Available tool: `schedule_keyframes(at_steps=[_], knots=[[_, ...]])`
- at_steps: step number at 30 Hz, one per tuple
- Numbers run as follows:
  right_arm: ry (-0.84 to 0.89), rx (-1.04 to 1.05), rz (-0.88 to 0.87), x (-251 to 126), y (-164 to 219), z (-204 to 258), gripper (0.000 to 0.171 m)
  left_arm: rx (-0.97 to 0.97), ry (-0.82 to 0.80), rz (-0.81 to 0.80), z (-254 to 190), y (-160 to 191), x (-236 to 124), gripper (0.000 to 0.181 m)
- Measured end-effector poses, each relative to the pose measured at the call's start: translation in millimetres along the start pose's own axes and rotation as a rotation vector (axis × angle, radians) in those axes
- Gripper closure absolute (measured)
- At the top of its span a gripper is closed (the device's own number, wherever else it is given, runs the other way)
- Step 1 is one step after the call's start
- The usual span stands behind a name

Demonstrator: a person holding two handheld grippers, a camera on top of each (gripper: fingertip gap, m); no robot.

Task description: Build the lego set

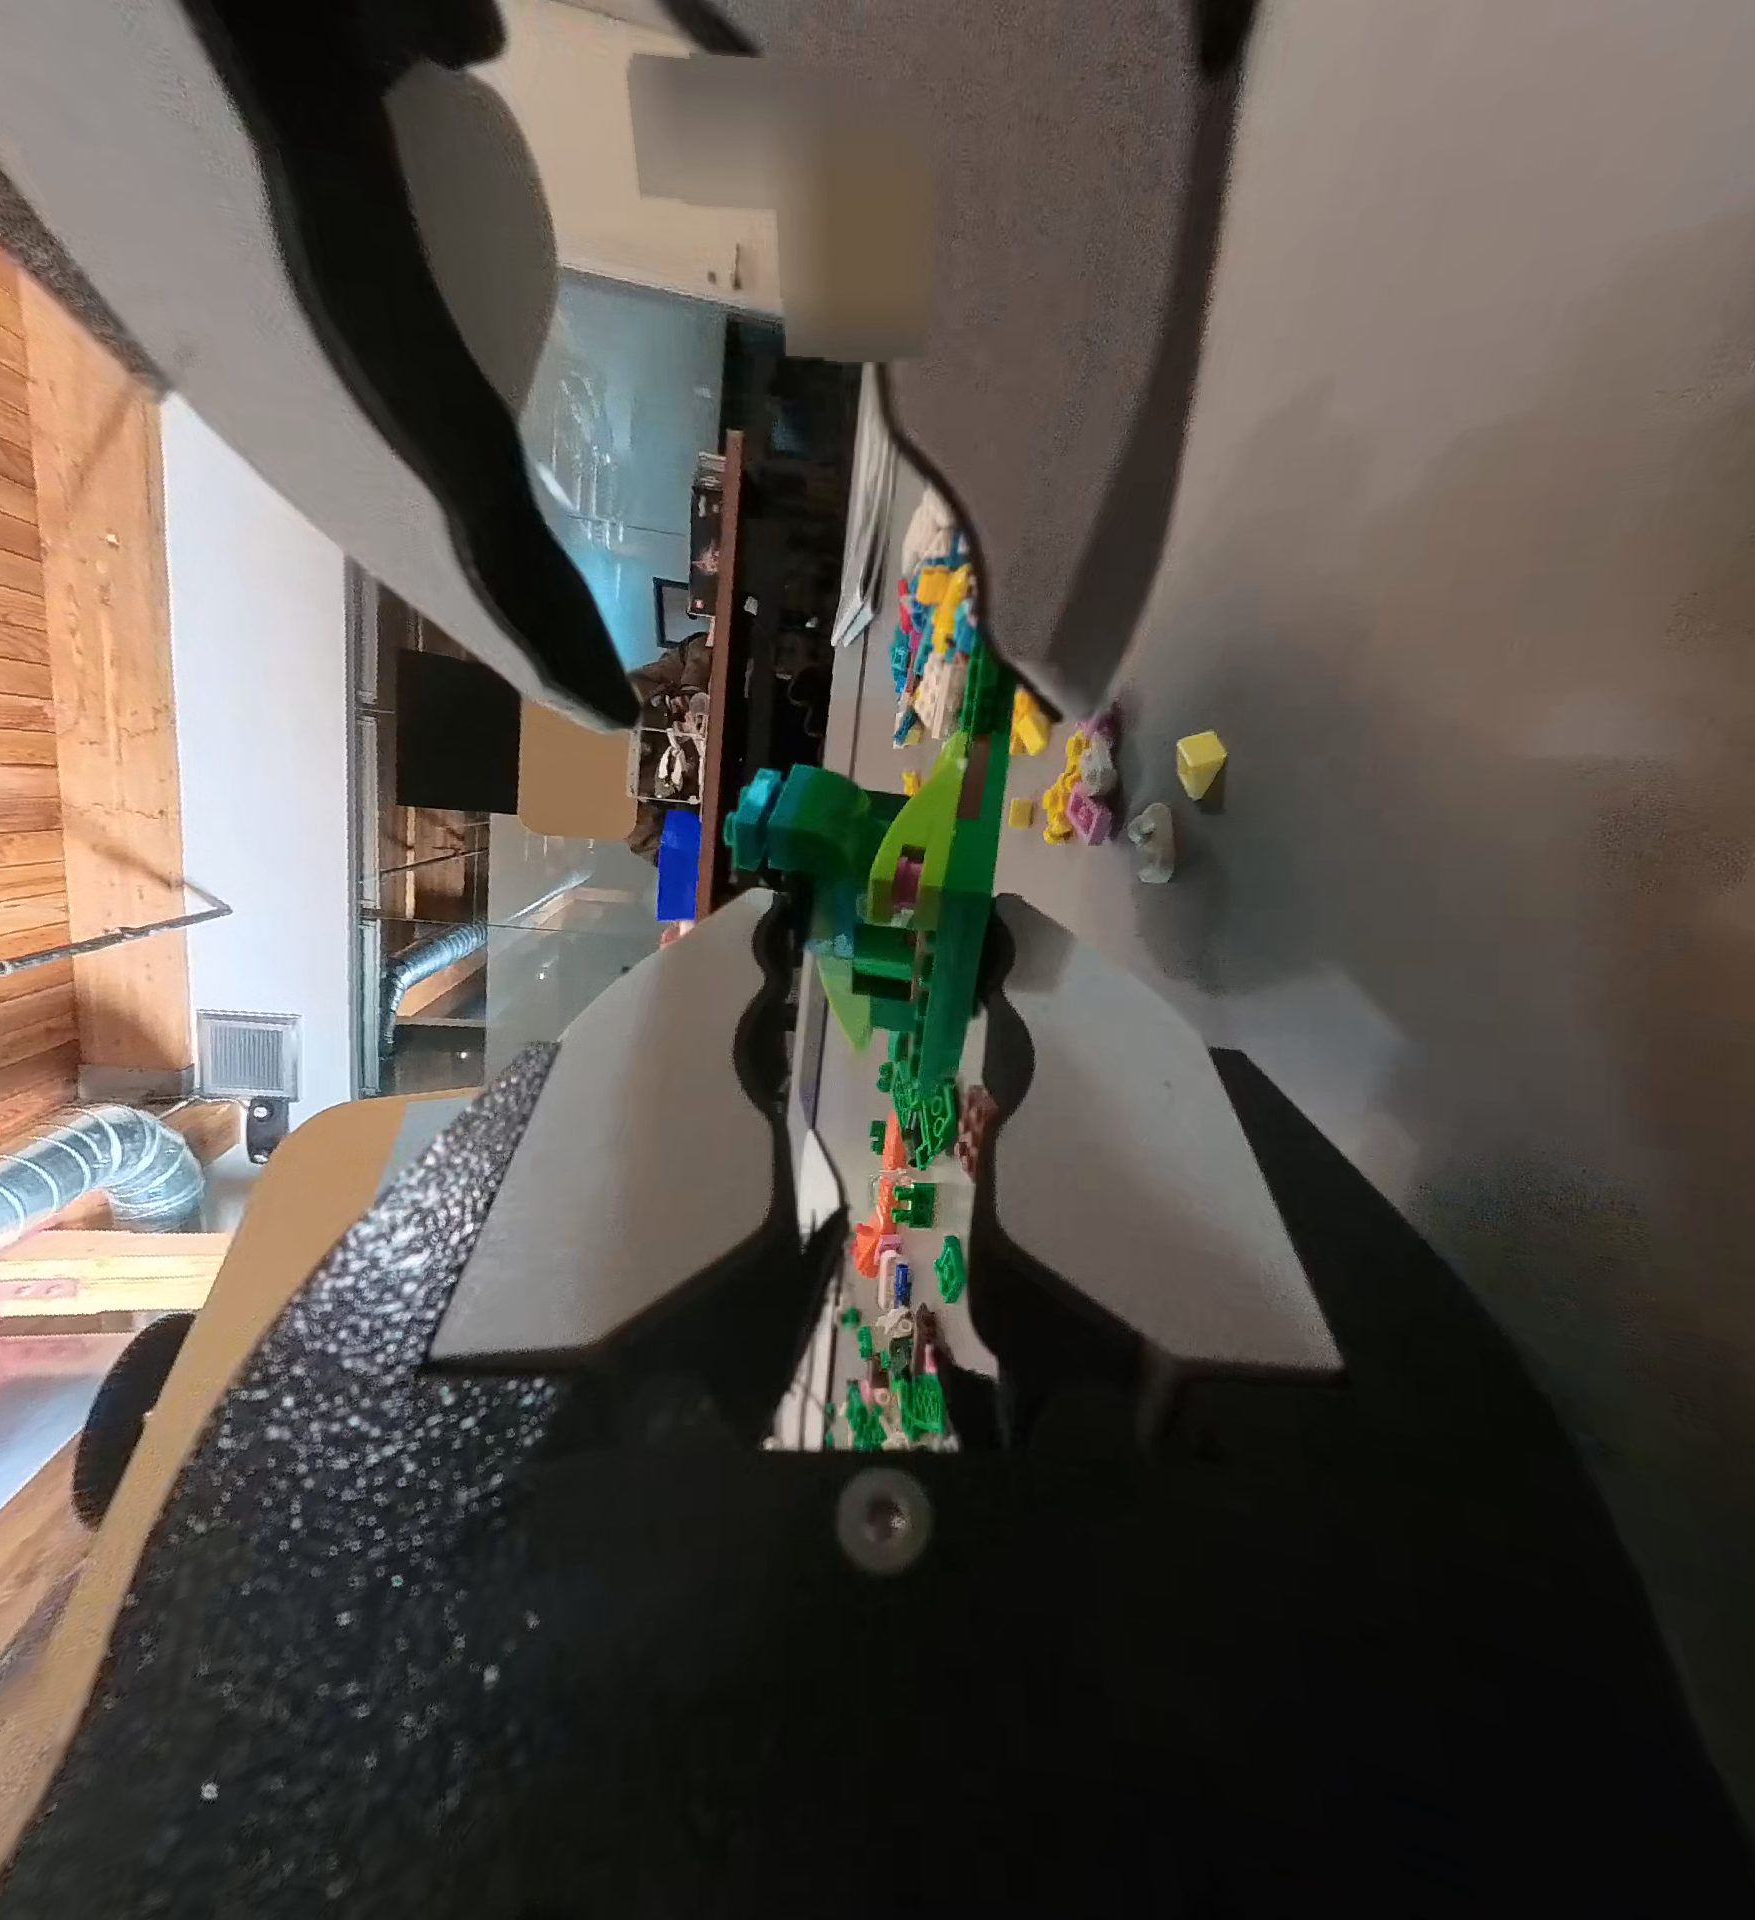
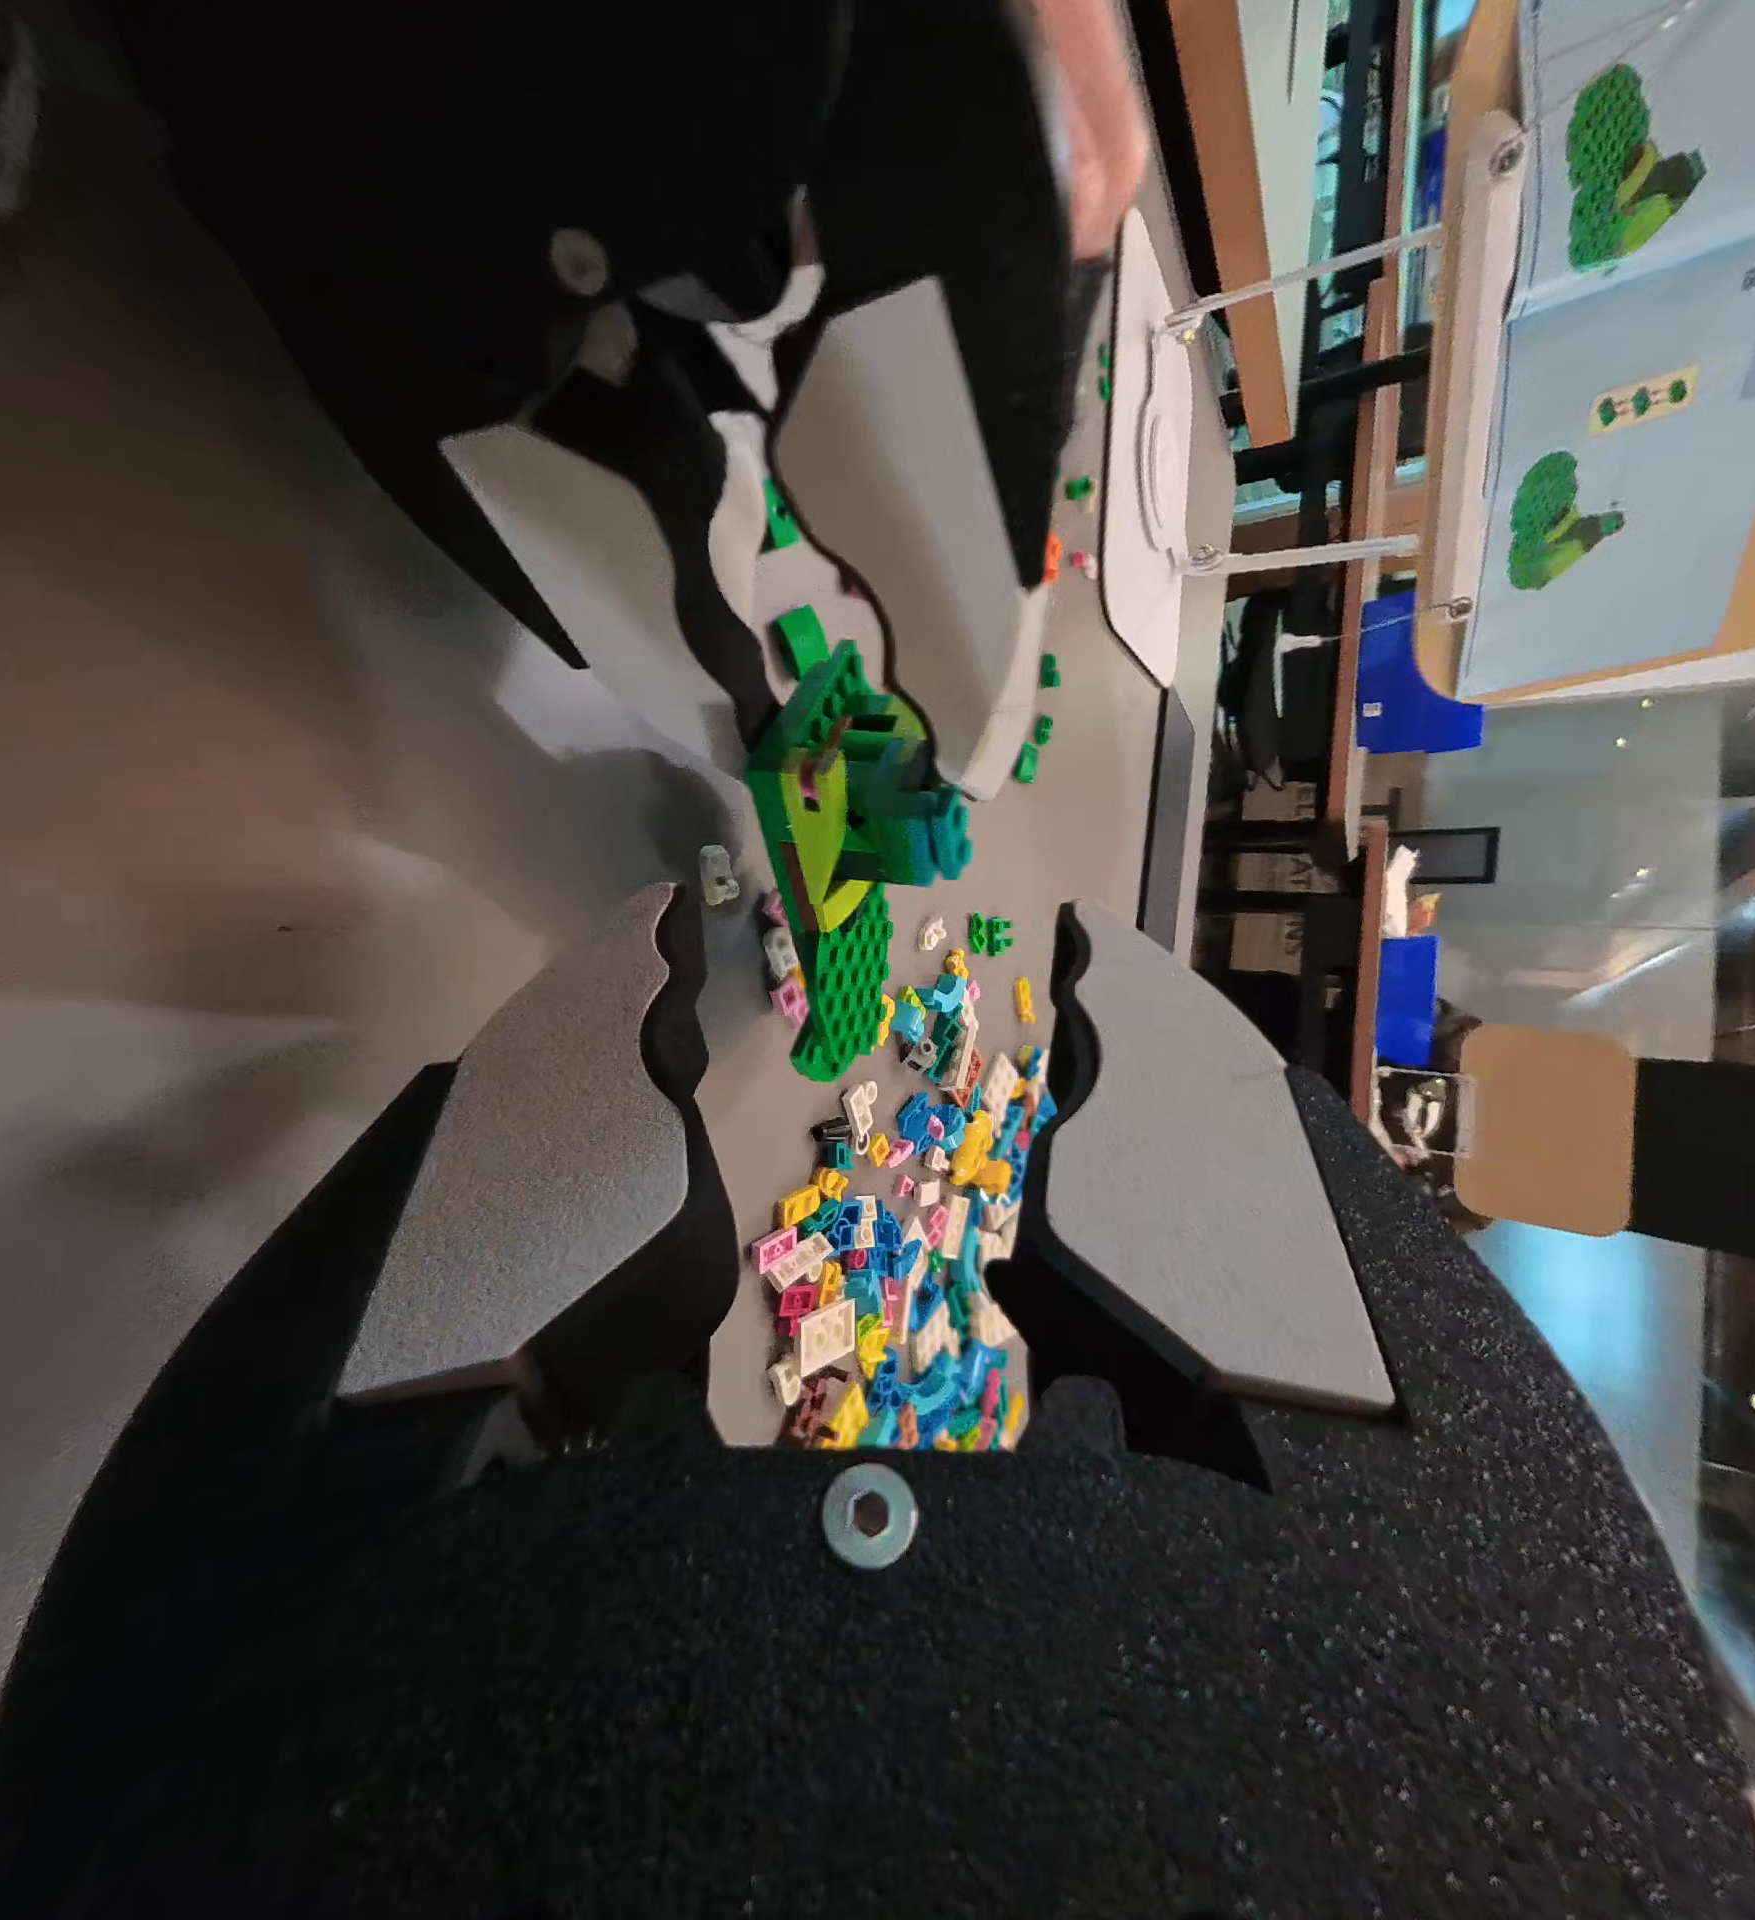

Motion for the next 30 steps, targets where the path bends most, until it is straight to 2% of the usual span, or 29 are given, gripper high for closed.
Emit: schedule_keyframes(at_steps=[7,19,30], knots=[[0.039,-0.057,-0.008,9.3,-3.2,10.1,0.102,-0.056,0.028,-0.034,0.1,-1.1,-0.9,0.147],[0.029,-0.087,-0.009,12.4,-7.2,14.8,0.112,-0.048,0.027,-0.033,-0.1,-1.0,-1.5,0.147],[-0.021,-0.11,0.063,10.5,-6.9,18.5,0.111,-0.029,0.042,-0.024,-3.0,-0.2,-0.9,0.147]])
Point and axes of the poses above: each gripper's, where its closed fingertips meet, x out along the fingers, y out of its underside, z = x × y across the jaws, the point moved 3 cm from there along -x, back along the fingers, and after that the axes turned 9 degrees about y, right-handed, at the moved point
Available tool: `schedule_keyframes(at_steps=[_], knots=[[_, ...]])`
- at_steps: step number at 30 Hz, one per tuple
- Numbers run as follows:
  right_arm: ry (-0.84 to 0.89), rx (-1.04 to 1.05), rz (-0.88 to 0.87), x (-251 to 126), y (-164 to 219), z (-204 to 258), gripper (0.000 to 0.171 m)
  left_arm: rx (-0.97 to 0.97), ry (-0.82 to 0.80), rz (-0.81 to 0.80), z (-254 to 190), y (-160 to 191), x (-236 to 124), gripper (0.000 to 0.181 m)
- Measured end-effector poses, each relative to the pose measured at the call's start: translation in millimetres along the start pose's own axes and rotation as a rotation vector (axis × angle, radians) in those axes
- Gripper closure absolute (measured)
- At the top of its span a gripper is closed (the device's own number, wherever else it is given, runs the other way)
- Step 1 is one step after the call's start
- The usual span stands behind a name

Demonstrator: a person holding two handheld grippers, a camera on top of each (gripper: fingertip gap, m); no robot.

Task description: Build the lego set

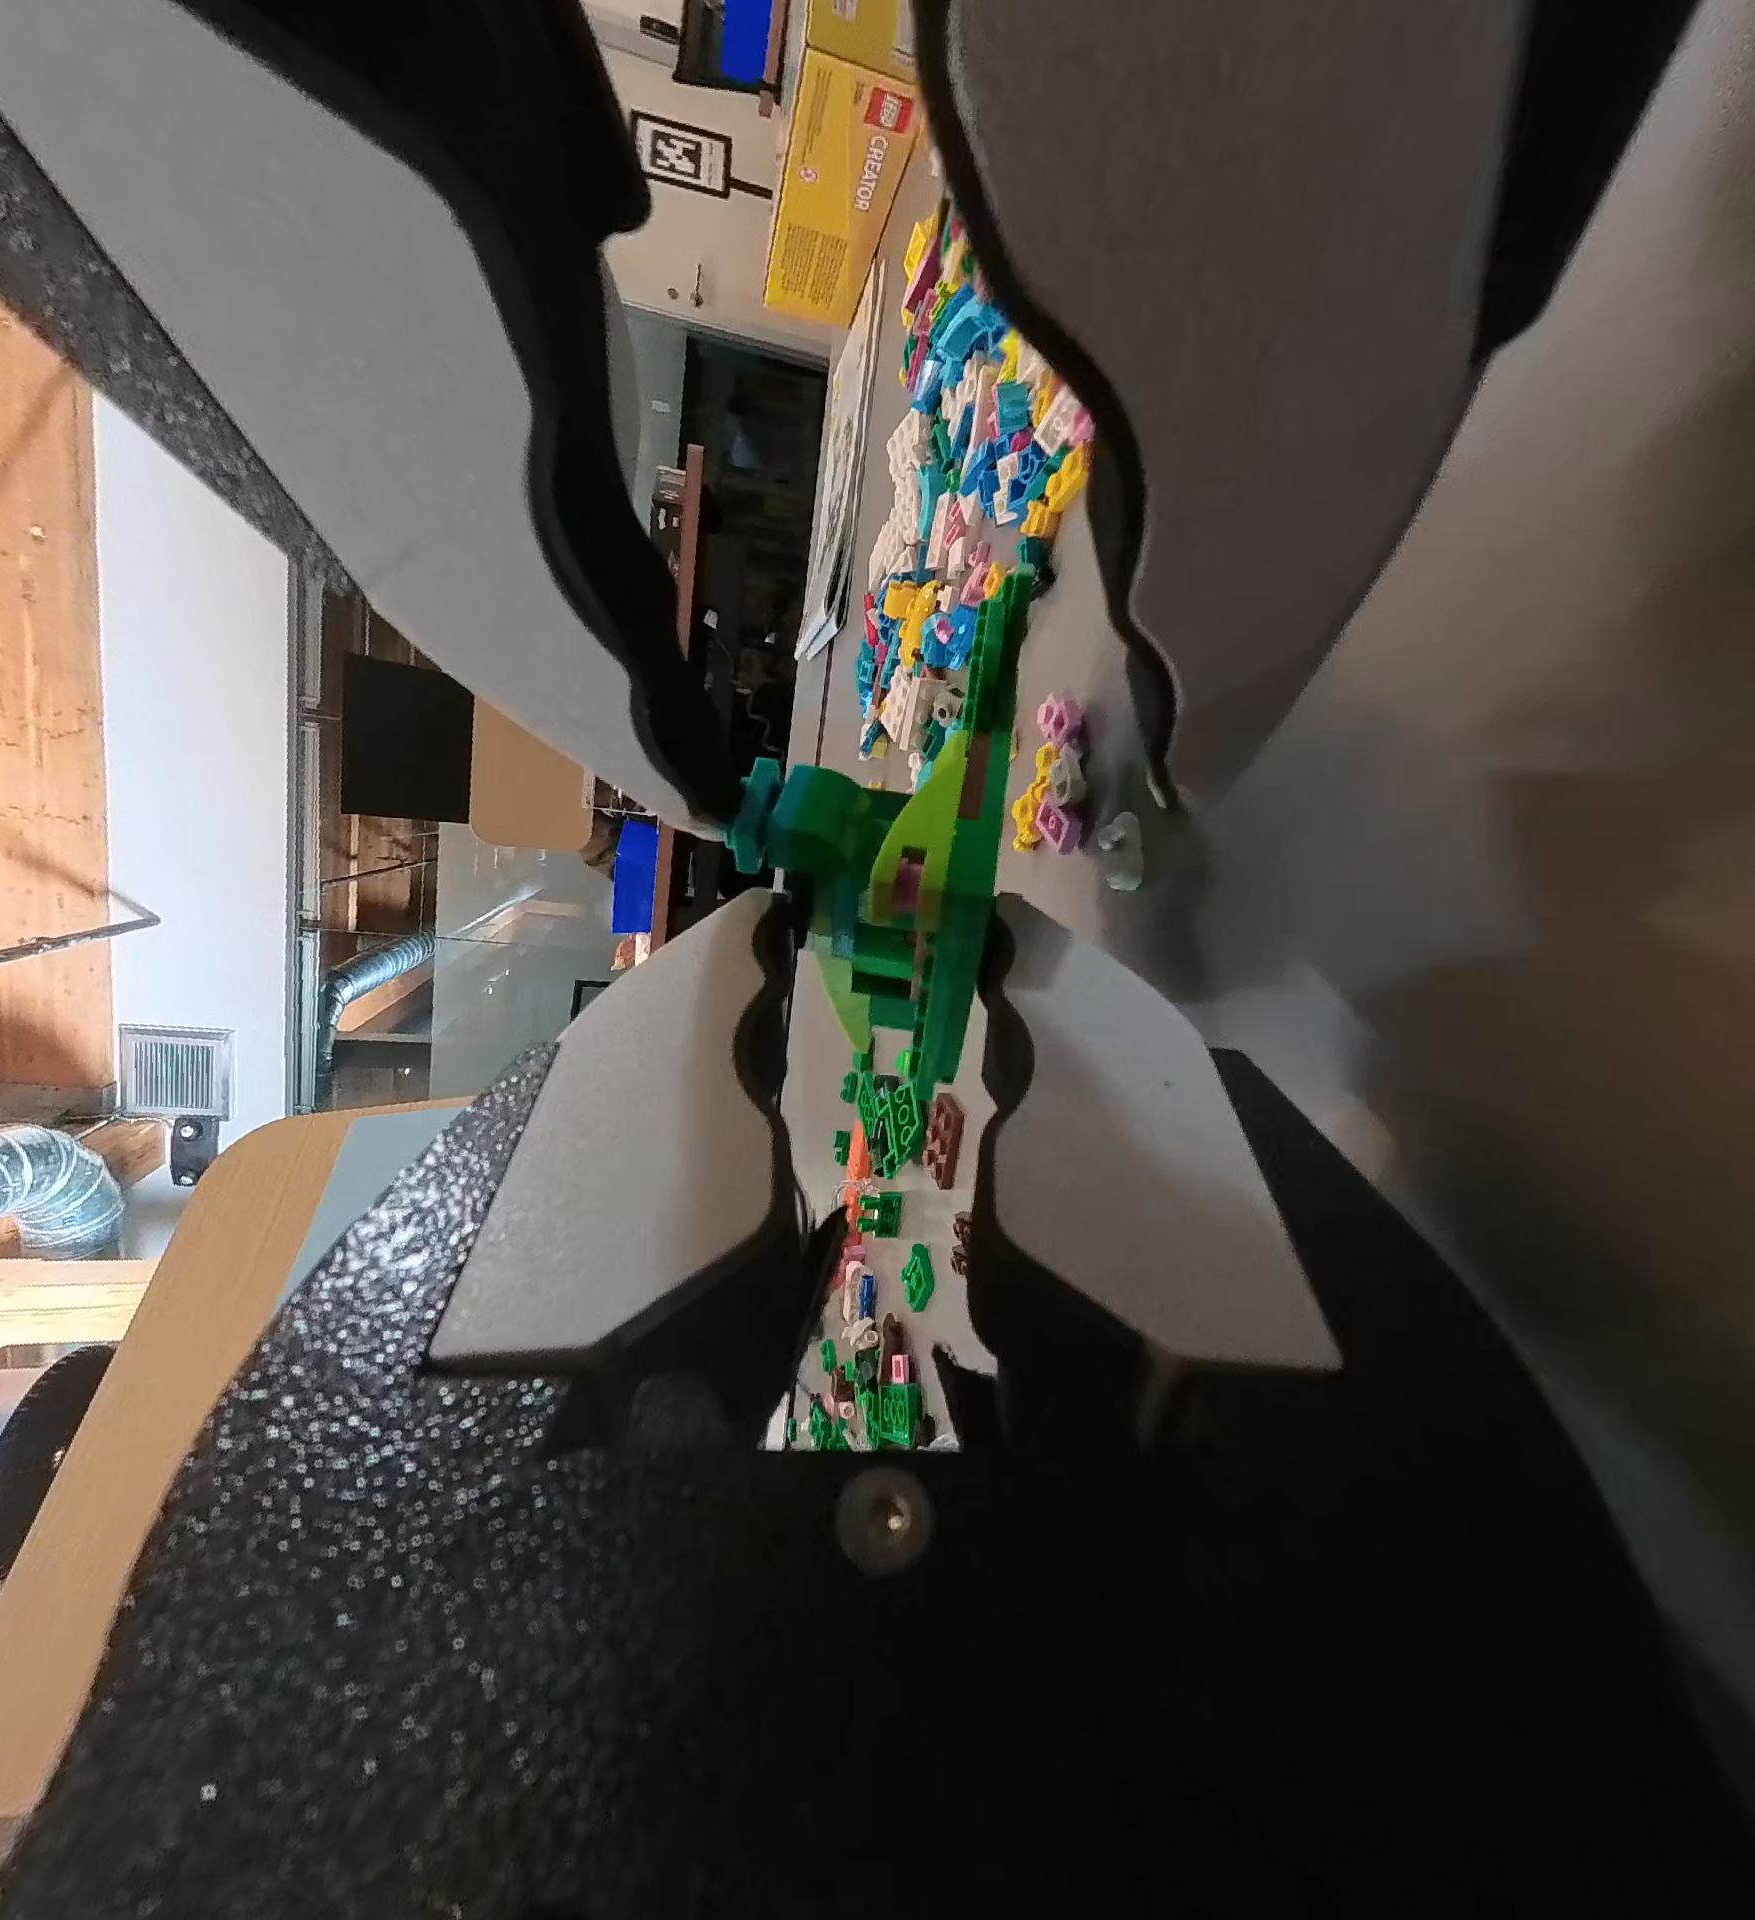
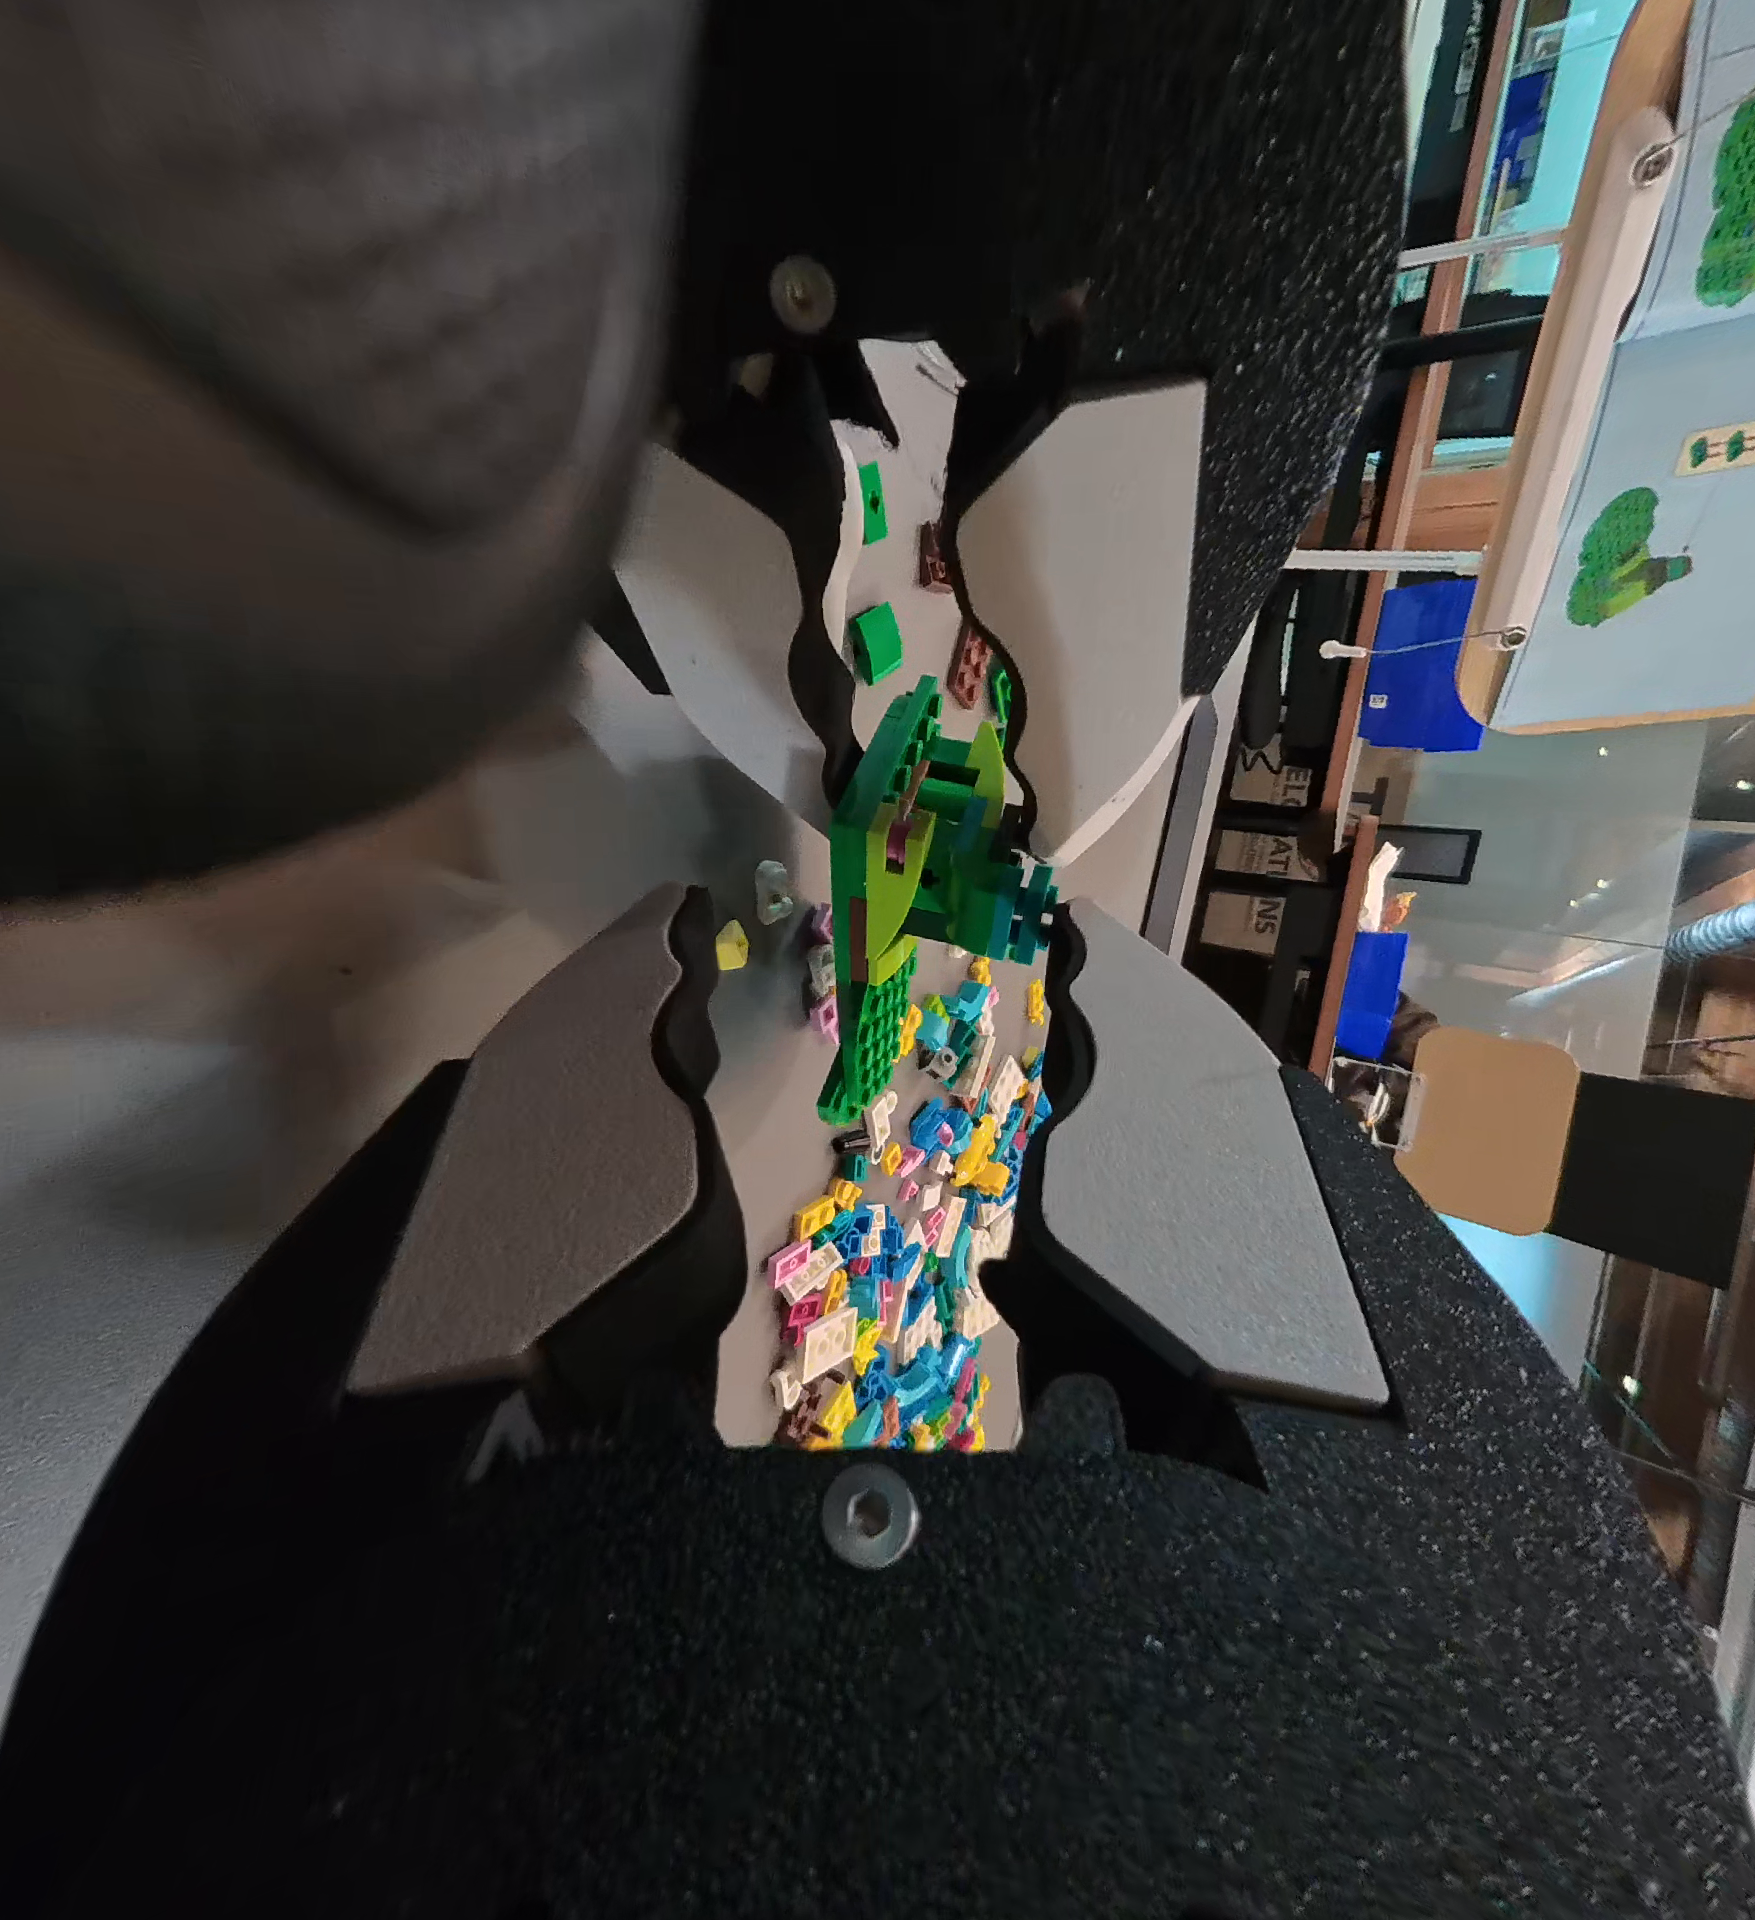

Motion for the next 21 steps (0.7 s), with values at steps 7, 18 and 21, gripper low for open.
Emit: schedule_keyframes(at_steps=[7,18,21], knots=[[-0.03,-0.015,-0.001,-1.4,2.2,-4.9,0.125,0.02,0.007,-0.026,-2.2,-4.8,-1.7,0.147],[-0.061,-0.004,-0.021,-4.2,3.4,-9.4,0.141,0.039,0.02,-0.039,-5.0,-6.8,-2.2,0.147],[-0.074,0.017,-0.03,-5.2,3.2,-10.0,0.142,0.038,0.02,-0.045,-5.1,-7.4,-2.5,0.147]])
Point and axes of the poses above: each gripper's, where its closed fingertips meet, x out along the fingers, y out of its underside, z = x × y across the jaws, the point moved 3 cm from there along -x, back along the fingers, and after that the axes turned 9 degrees about y, right-handed, at the moved point
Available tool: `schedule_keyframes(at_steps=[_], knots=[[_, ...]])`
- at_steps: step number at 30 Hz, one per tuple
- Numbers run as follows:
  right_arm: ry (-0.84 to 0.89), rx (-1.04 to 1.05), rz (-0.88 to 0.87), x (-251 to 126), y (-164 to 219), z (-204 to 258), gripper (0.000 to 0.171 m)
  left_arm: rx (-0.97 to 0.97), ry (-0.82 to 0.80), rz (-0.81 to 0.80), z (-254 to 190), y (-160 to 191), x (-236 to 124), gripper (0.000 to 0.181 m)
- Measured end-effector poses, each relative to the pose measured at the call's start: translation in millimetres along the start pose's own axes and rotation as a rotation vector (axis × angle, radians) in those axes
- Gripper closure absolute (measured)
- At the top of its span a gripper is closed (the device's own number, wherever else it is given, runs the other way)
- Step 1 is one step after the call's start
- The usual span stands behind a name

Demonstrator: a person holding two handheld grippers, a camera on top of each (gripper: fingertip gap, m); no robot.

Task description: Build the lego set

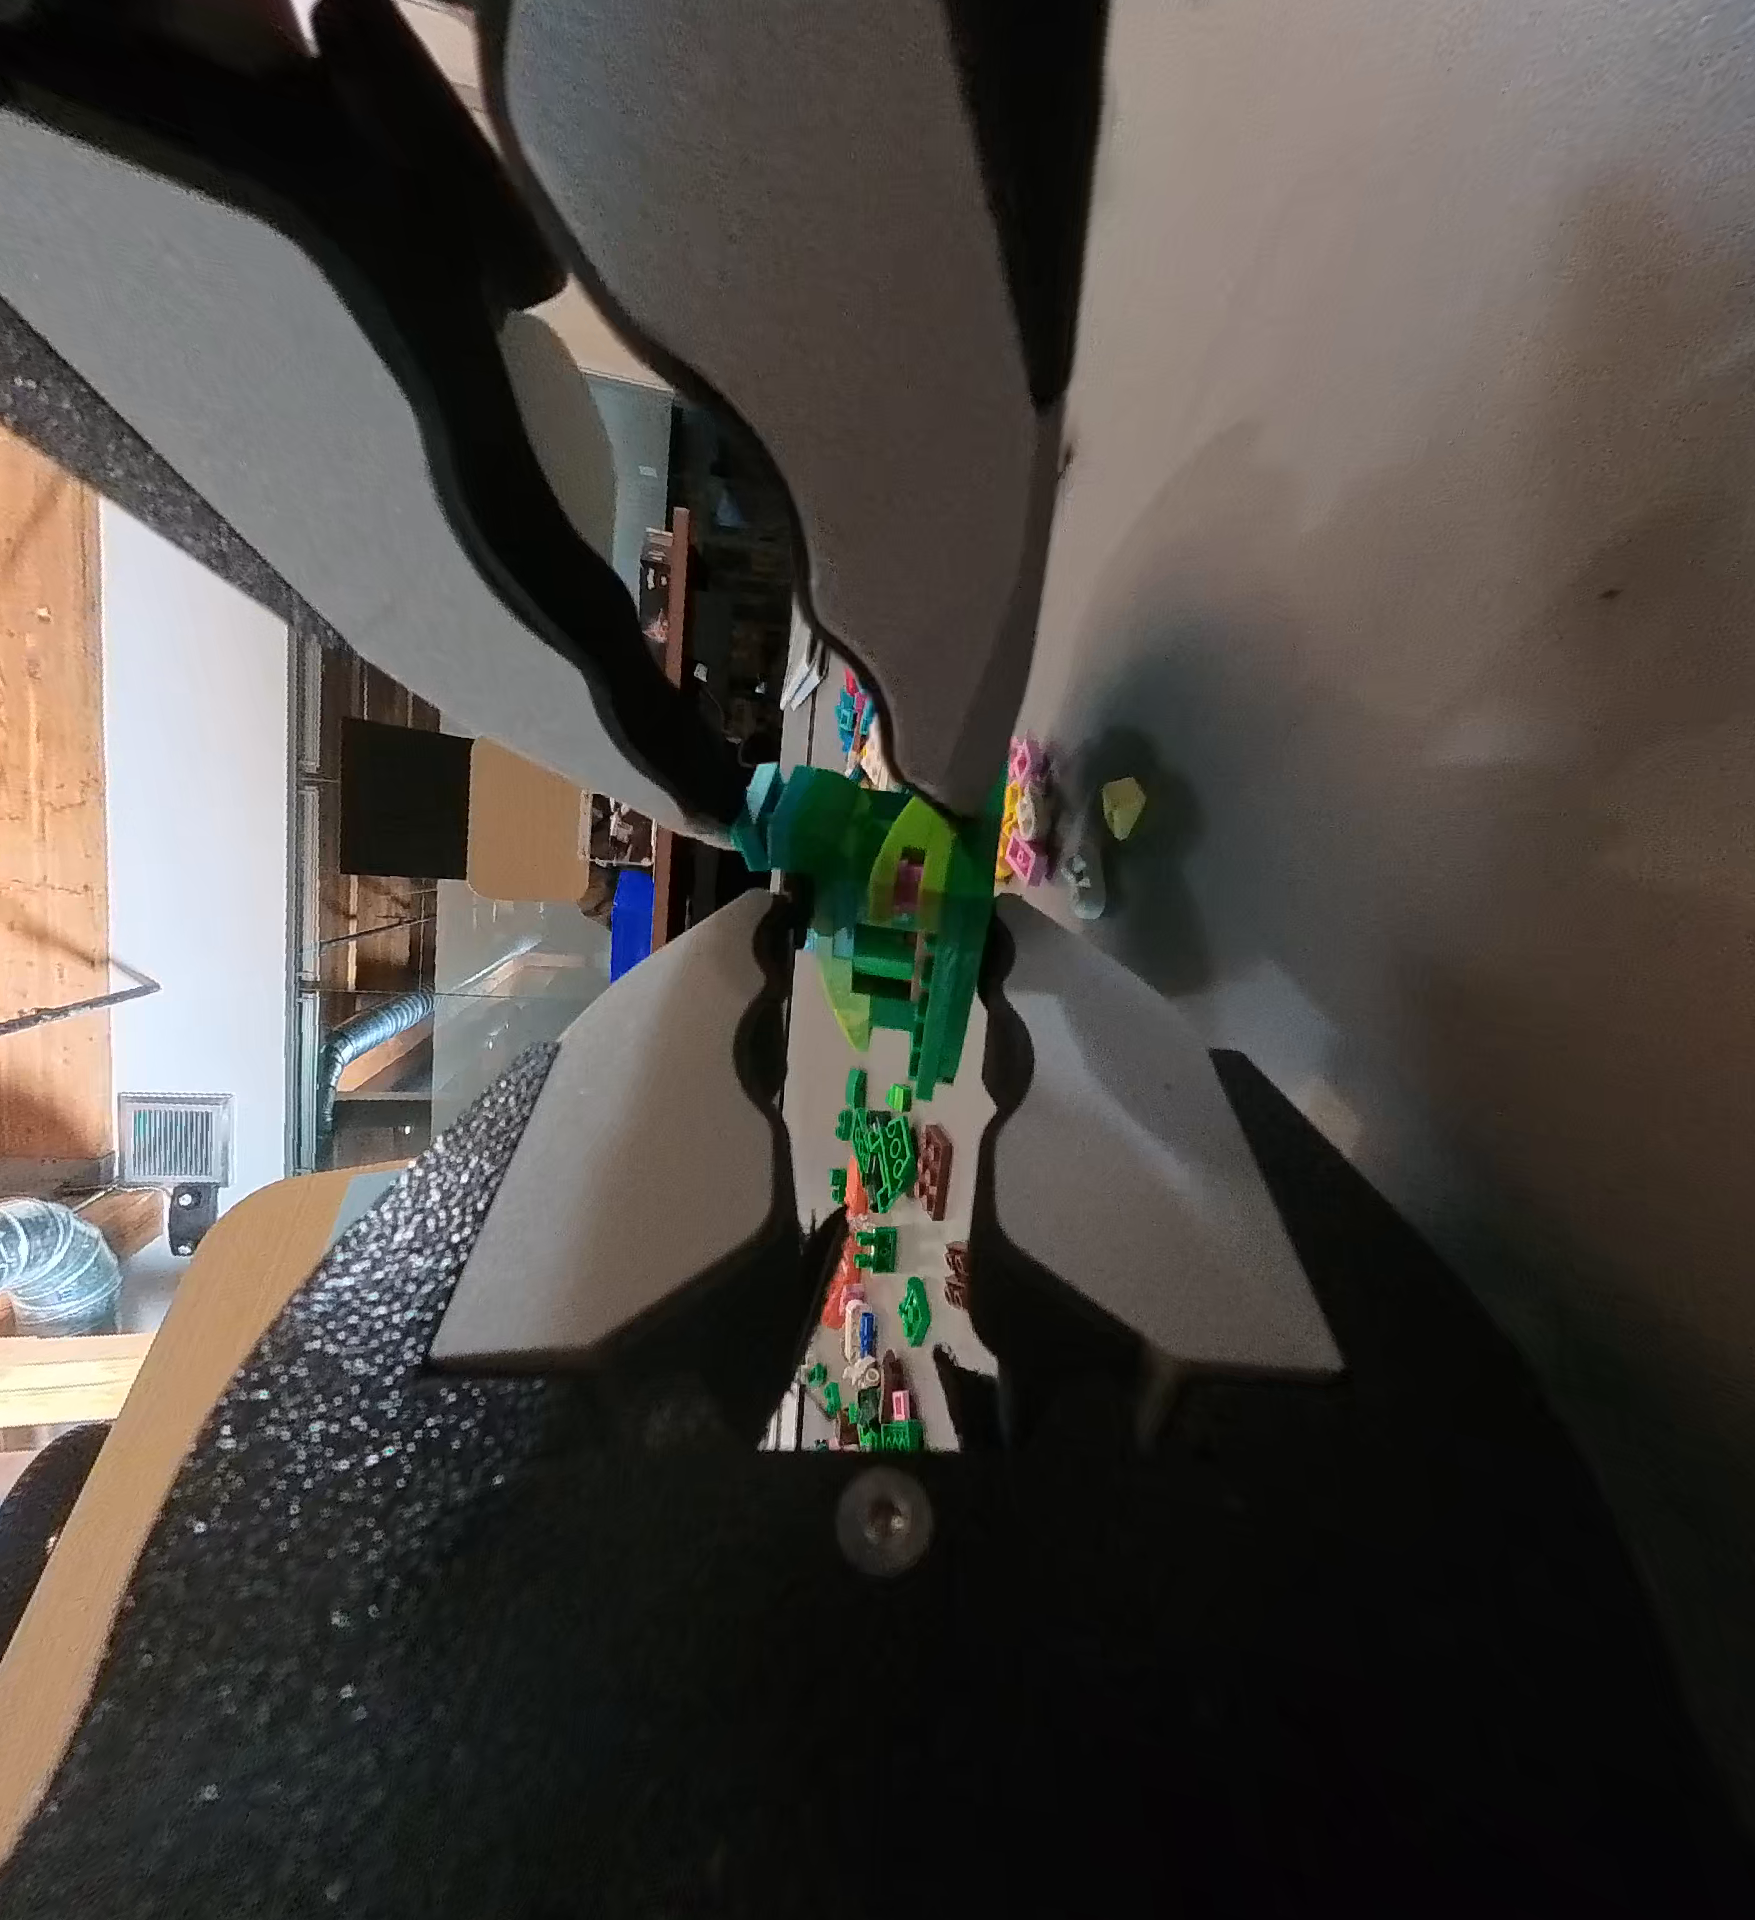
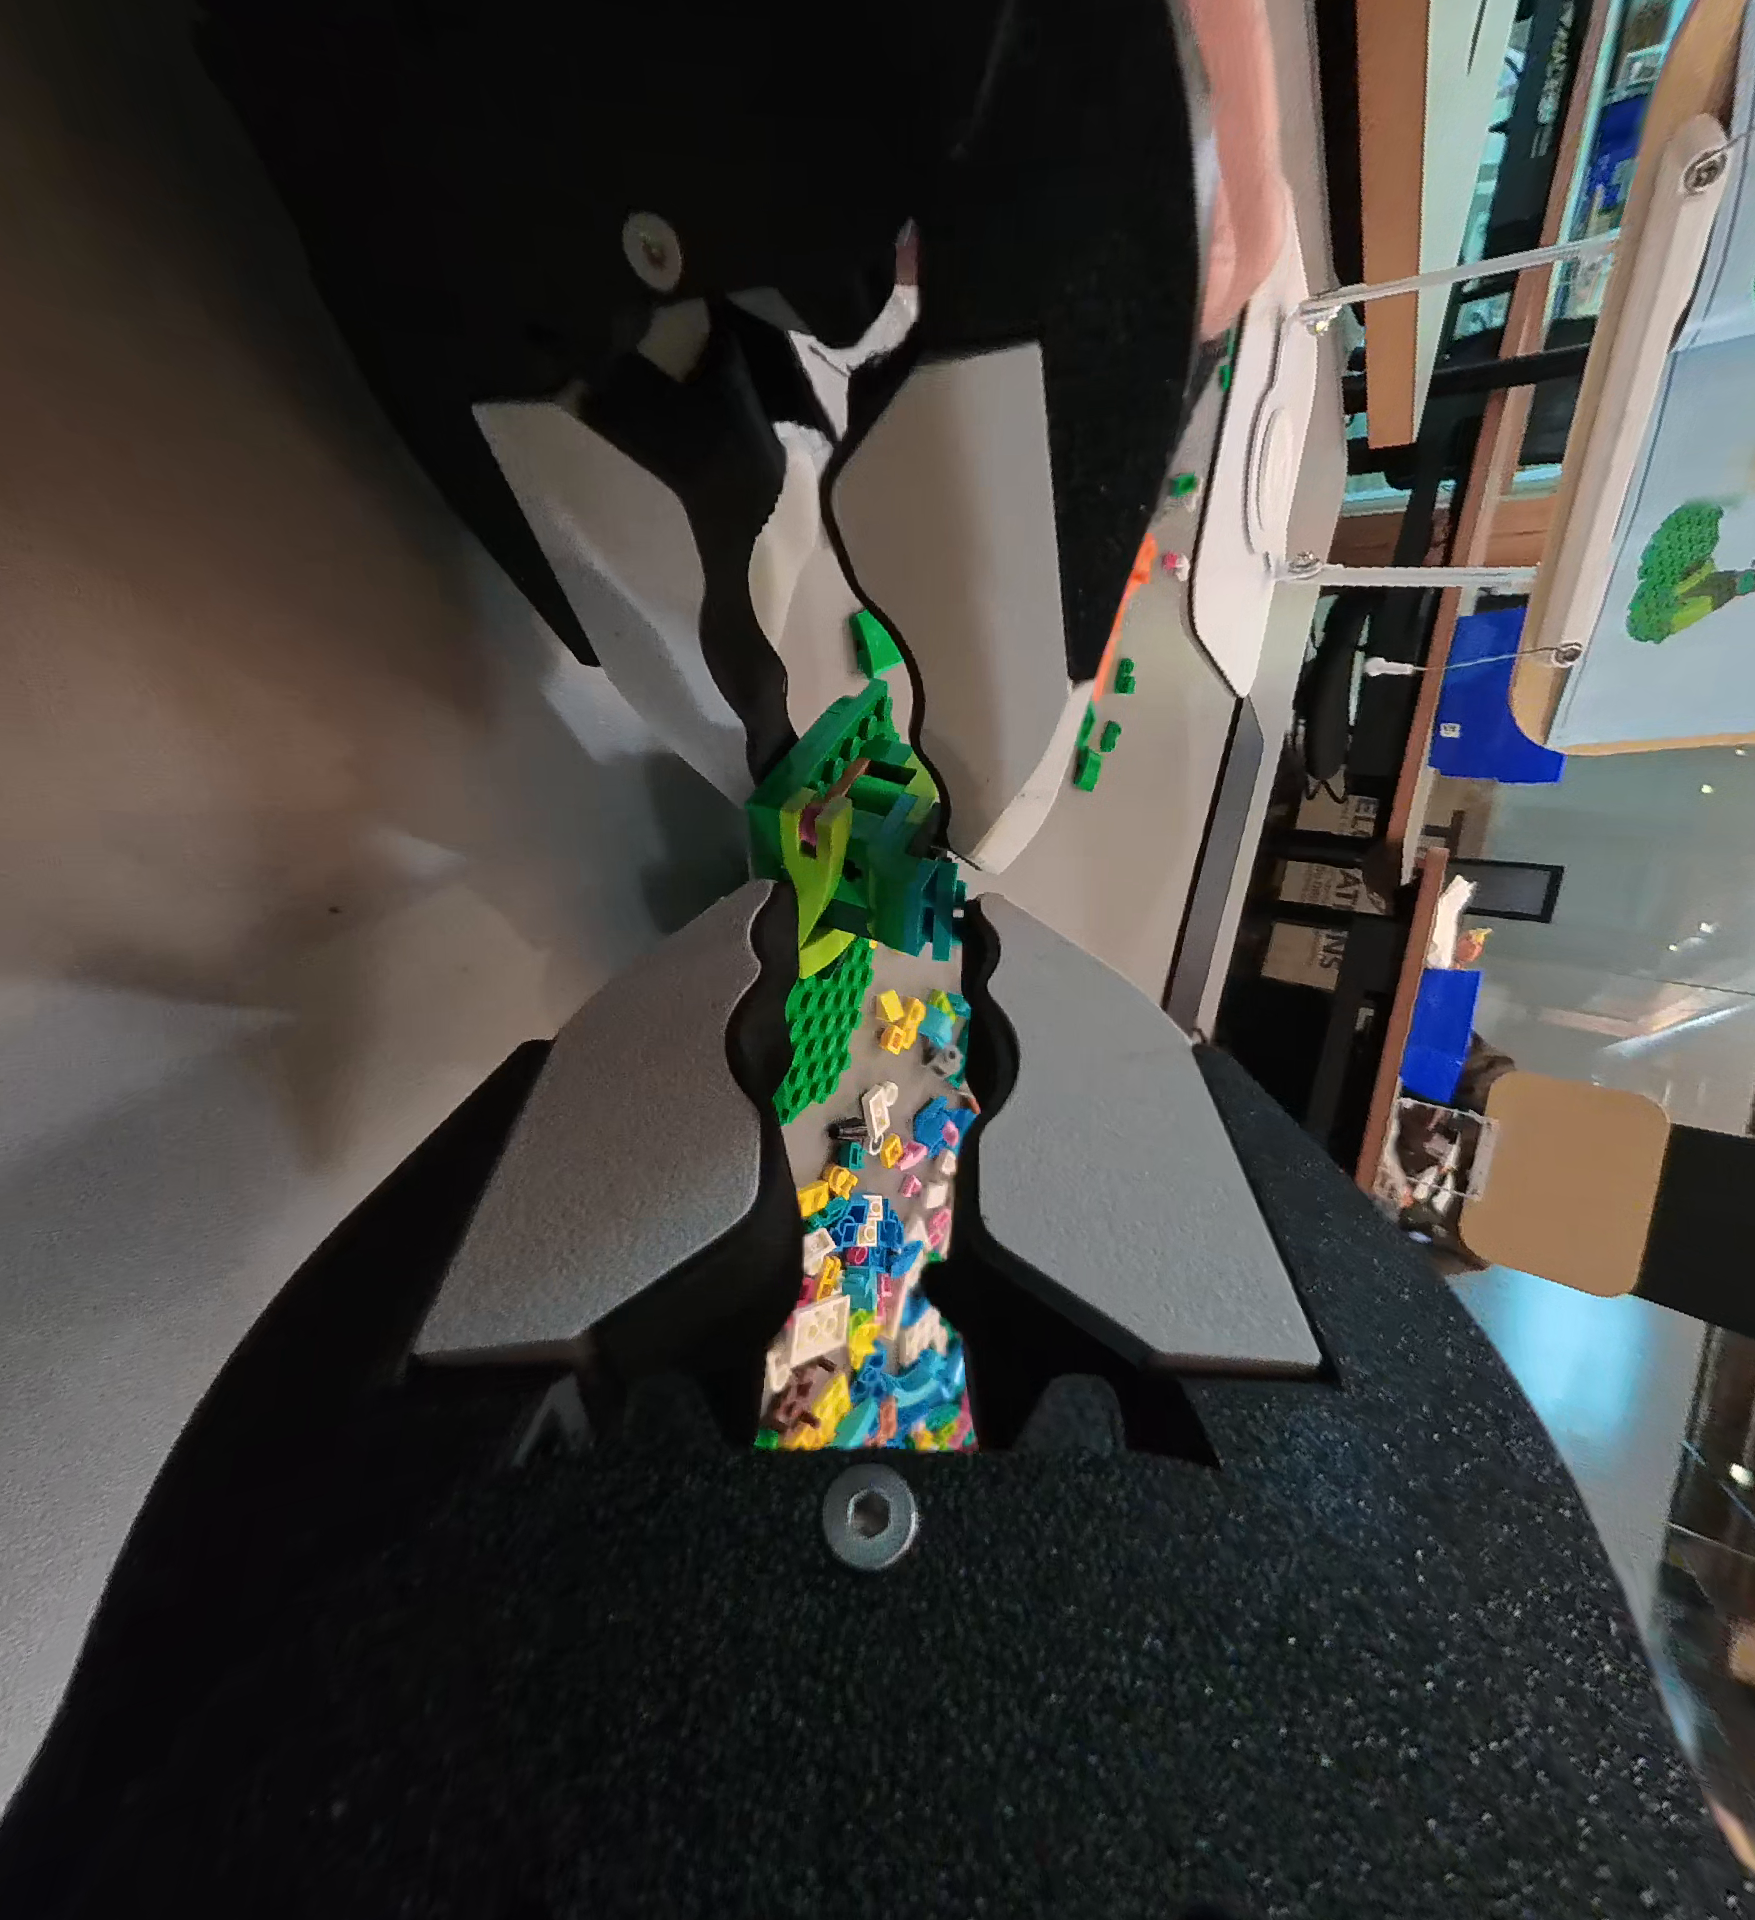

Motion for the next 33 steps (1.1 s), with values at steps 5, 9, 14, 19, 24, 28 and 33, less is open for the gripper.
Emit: schedule_keyframes(at_steps=[5,9,14,19,24,28,33], knots=[[-0.064,0.082,-0.034,-3.3,0.1,-1.6,0.147,0.018,0.004,-0.014,-1.7,-2.7,-0.8,0.147],[-0.065,0.098,-0.041,-2.8,-0.2,-1.9,0.147,0.014,0.005,-0.018,-1.5,-2.3,-1.0,0.147],[-0.032,0.089,-0.027,-2.2,-1.1,-1.3,0.147,-0.002,0.016,-0.019,-1.5,-0.6,-0.4,0.147],[-0.057,0.131,-0.036,-4.9,-0.7,-3.8,0.155,0.004,0.021,-0.031,-2.6,-3.4,-0.8,0.147],[-0.026,0.086,-0.028,-4.3,-1.5,-4.7,0.154,-0.036,0.031,-0.052,-1.1,-3.4,-1.5,0.147],[0.022,0.041,-0.002,-3.6,-3.0,-2.8,0.154,-0.056,0.053,-0.053,-2.3,-1.8,-0.6,0.147],[0.073,0.025,0.022,-5.5,-6.2,-3.2,0.155,-0.098,0.069,-0.069,-1.2,-1.2,-0.4,0.147]])
Point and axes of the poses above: each gripper's, where its closed fingertips meet, x out along the fingers, y out of its underside, z = x × y across the jaws, the point moved 3 cm from there along -x, back along the fingers, and after that the axes turned 9 degrees about y, right-handed, at the moved point
